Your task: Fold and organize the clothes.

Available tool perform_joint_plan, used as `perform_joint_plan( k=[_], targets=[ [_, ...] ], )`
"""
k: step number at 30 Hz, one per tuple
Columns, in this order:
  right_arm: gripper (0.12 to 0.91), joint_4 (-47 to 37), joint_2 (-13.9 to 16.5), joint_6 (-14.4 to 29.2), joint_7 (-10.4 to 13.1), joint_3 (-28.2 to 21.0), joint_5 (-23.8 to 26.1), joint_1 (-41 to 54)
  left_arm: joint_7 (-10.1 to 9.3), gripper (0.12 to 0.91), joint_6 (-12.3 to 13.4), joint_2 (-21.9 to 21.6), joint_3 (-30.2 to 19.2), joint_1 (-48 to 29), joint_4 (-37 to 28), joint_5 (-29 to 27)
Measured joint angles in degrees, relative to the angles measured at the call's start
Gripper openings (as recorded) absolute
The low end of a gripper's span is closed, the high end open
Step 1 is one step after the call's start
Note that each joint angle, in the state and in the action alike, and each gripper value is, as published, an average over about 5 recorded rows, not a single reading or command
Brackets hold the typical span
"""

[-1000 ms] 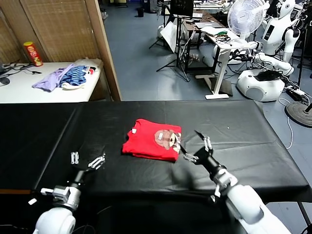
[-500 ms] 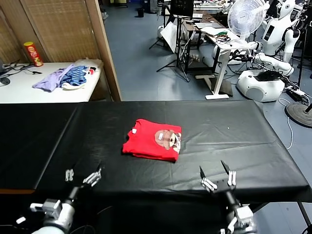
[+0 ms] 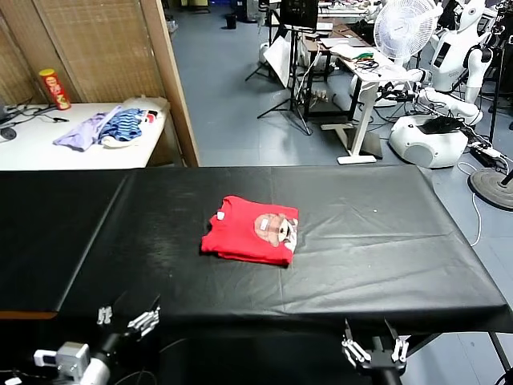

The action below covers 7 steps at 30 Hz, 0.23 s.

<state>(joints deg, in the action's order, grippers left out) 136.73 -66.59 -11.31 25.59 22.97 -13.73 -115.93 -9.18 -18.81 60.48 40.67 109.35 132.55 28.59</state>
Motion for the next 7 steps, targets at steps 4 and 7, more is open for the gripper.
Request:
perform_joint_plan(
  k=[4, 7],
  targets=[
    [0.798, 0.48, -0.12, -0.24, 0.12, -0.1, -0.14, -0.88, 0.14, 0.798, -1.05, 0.07, 0.56, 0.44, 0.9, 0.03],
    [0.798, 0.62, -0.17, -0.3, 0.16, -0.13, -0.18, -1.14, 0.14, 0.798, -1.35, 0.03, 0.73, 0.45, 1.14, -0.01]
  ],
)
